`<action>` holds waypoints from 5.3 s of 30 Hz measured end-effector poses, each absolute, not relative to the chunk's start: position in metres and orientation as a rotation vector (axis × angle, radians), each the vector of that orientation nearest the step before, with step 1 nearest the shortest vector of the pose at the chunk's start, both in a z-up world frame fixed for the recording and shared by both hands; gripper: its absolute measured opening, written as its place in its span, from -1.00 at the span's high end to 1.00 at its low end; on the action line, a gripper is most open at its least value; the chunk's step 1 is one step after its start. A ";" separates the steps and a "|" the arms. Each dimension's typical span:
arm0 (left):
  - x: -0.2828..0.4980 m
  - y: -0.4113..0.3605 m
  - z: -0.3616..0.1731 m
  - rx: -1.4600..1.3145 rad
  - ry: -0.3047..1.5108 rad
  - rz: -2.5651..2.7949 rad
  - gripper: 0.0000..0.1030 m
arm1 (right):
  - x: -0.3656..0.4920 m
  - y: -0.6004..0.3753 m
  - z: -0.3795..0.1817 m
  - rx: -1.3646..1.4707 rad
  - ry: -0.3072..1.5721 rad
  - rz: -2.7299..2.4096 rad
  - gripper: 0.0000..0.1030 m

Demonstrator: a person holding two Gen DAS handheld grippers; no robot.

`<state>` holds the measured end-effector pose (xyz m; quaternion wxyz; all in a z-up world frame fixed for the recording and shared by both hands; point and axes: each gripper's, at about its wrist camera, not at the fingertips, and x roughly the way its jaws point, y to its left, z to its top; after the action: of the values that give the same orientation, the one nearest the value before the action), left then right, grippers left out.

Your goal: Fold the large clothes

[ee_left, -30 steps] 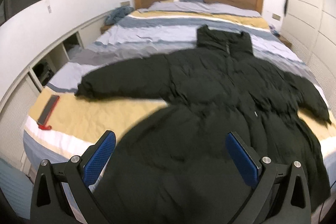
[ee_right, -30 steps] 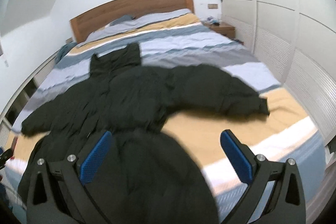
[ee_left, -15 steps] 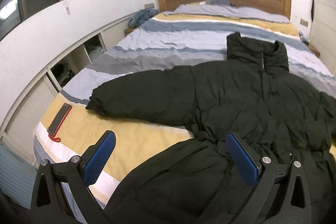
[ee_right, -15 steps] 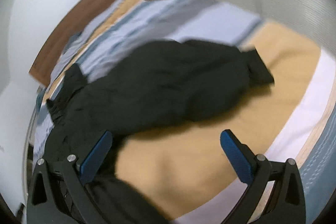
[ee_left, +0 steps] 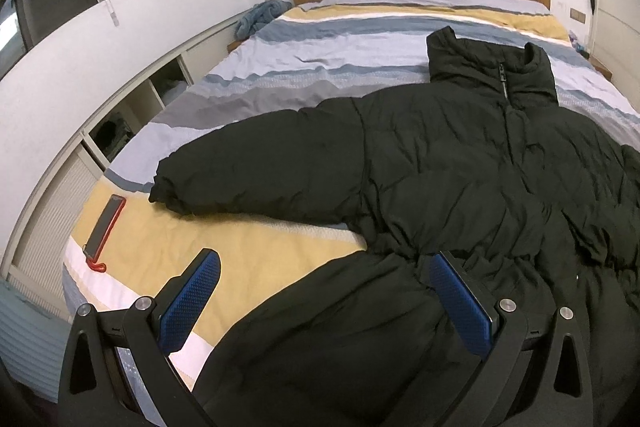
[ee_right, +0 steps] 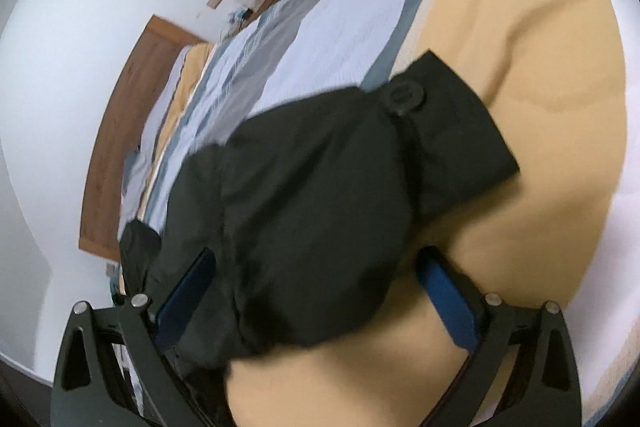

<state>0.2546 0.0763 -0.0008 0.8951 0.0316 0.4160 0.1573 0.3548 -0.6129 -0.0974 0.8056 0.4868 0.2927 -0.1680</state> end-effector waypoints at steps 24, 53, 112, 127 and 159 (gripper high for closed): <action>0.216 0.090 0.018 0.020 0.827 0.251 -0.99 | 0.388 -0.543 0.044 0.610 0.572 -0.215 0.73; 0.158 0.144 0.025 -0.075 0.818 0.298 -0.99 | 0.398 -0.203 -0.020 -0.050 0.900 0.243 0.52; 0.305 -0.059 -0.047 0.000 0.987 0.112 -0.99 | 0.392 -0.307 -0.029 0.096 0.953 0.187 -0.07; 0.130 -0.009 0.045 -0.025 0.710 0.066 -0.99 | 0.259 -0.282 0.052 0.210 0.827 0.095 -0.07; 0.096 0.108 0.057 -0.130 0.616 0.153 -0.99 | 0.192 -0.244 0.128 0.063 0.751 -0.060 -0.07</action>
<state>0.0962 0.1082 0.0567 0.9479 -0.0640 0.3027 0.0754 0.1920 -0.2443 0.1284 0.9294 0.0307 0.3665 -0.0292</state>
